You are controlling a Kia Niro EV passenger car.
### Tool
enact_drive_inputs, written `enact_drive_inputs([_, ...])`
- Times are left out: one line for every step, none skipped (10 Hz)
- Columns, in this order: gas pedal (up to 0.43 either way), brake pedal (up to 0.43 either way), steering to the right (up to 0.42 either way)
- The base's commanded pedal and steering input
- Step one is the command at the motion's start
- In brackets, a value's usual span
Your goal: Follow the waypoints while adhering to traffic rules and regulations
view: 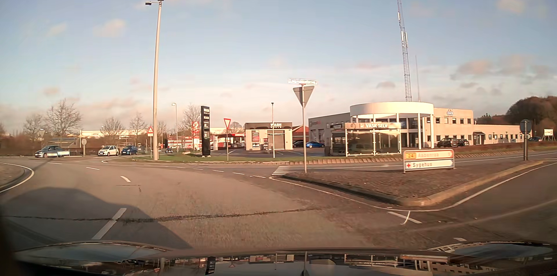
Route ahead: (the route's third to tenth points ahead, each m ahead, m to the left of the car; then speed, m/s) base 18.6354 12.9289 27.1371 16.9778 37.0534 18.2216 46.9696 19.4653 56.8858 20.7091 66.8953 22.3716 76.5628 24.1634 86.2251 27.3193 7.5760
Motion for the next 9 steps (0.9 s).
enact_drive_inputs([0.138,0.000,-0.184])
enact_drive_inputs([0.138,0.000,-0.184])
enact_drive_inputs([0.138,0.000,-0.184])
enact_drive_inputs([0.138,0.000,-0.184])
enact_drive_inputs([0.138,0.000,-0.187])
enact_drive_inputs([0.130,0.000,-0.192])
enact_drive_inputs([0.130,0.000,-0.195])
enact_drive_inputs([0.130,0.000,-0.196])
enact_drive_inputs([0.130,0.000,-0.196])
